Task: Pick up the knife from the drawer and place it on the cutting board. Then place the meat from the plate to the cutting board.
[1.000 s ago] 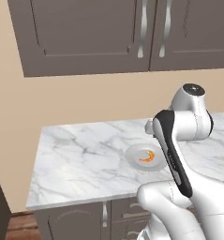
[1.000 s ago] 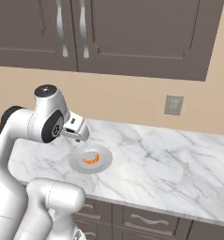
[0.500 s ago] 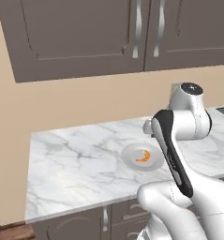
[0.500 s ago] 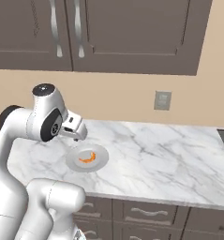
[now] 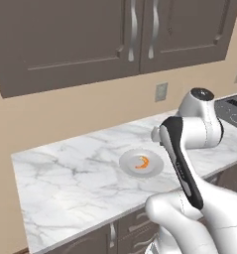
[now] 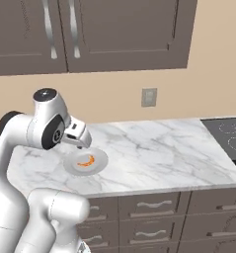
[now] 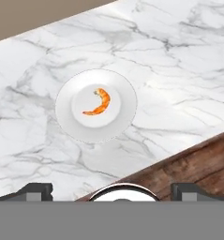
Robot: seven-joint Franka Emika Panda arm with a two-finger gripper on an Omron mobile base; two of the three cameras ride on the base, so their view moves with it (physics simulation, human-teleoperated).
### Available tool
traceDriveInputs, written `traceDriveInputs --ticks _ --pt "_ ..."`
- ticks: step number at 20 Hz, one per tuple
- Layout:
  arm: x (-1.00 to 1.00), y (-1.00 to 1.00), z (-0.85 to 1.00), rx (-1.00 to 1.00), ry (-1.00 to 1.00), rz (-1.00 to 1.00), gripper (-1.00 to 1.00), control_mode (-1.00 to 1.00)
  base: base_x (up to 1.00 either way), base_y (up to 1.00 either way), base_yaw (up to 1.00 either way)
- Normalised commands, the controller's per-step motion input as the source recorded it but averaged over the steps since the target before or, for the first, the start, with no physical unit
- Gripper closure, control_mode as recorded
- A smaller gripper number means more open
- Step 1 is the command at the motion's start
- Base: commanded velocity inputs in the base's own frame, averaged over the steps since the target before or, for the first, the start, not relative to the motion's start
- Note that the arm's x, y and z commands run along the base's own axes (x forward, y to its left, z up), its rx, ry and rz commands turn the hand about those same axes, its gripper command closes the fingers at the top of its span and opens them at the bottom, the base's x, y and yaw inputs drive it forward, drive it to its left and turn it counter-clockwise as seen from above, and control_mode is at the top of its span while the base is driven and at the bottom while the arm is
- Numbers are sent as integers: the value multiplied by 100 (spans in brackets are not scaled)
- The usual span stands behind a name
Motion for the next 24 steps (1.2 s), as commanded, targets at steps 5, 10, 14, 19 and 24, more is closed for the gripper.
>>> traceDriveInputs --ticks 5,10,14,19,24 --pt "0 0 0 0 0 0 -100 100 71 14 -29" --pt "65 17 -60 0 21 -11 -100 -100 0 0 0" --pt "65 26 -47 0 14 -1 -100 -100 0 0 0" --pt "60 1 -37 0 5 1 -100 -100 0 0 0" --pt "60 0 -39 0 4 7 -100 -100 0 0 0"
